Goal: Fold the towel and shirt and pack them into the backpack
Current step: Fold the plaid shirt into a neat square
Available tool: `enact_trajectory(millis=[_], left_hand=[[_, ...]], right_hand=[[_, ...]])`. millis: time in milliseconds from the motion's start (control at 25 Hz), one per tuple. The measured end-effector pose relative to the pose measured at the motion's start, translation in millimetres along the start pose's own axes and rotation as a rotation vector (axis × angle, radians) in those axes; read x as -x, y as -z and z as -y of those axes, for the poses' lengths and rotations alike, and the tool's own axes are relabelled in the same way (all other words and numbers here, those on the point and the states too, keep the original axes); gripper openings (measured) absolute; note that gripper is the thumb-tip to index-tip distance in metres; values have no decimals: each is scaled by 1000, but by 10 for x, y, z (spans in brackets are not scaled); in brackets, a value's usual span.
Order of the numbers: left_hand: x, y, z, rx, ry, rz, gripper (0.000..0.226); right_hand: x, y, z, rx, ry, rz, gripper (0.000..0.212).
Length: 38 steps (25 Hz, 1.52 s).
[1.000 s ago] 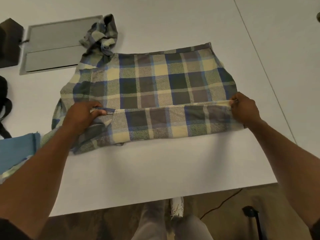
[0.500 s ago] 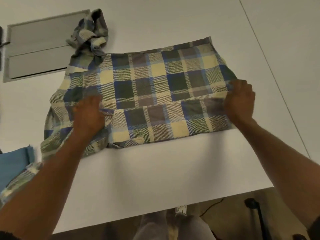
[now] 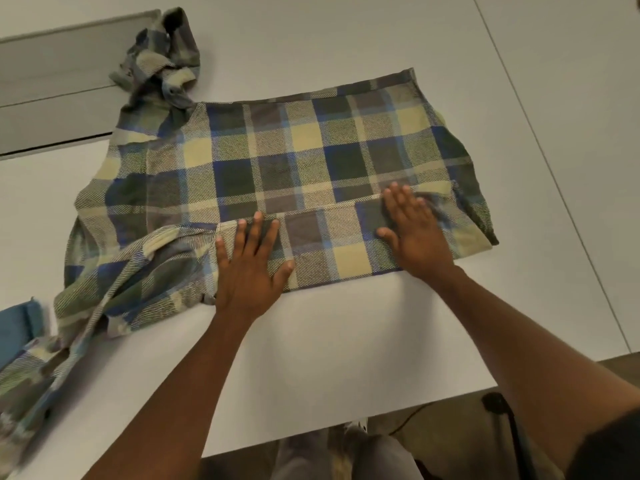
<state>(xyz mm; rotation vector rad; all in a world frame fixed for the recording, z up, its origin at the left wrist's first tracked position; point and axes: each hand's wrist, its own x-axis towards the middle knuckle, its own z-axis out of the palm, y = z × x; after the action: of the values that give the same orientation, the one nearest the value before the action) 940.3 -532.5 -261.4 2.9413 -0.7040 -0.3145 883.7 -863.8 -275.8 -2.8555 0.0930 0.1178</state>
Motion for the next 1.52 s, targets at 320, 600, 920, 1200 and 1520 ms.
enact_trajectory(millis=[320, 600, 920, 1200, 1520], left_hand=[[5, 88, 297, 405, 2, -62, 61], [-50, 132, 585, 287, -2, -57, 59], [-101, 150, 637, 37, -44, -9, 63], [126, 40, 144, -88, 171, -39, 71], [227, 89, 811, 114, 36, -39, 65]], right_hand=[[67, 360, -285, -136, -362, -269, 57], [-209, 513, -288, -421, -670, -359, 19], [-395, 622, -396, -389, -739, -302, 18], [-199, 153, 705, -275, -201, -212, 61], [-120, -160, 386, -6, -36, -46, 71]])
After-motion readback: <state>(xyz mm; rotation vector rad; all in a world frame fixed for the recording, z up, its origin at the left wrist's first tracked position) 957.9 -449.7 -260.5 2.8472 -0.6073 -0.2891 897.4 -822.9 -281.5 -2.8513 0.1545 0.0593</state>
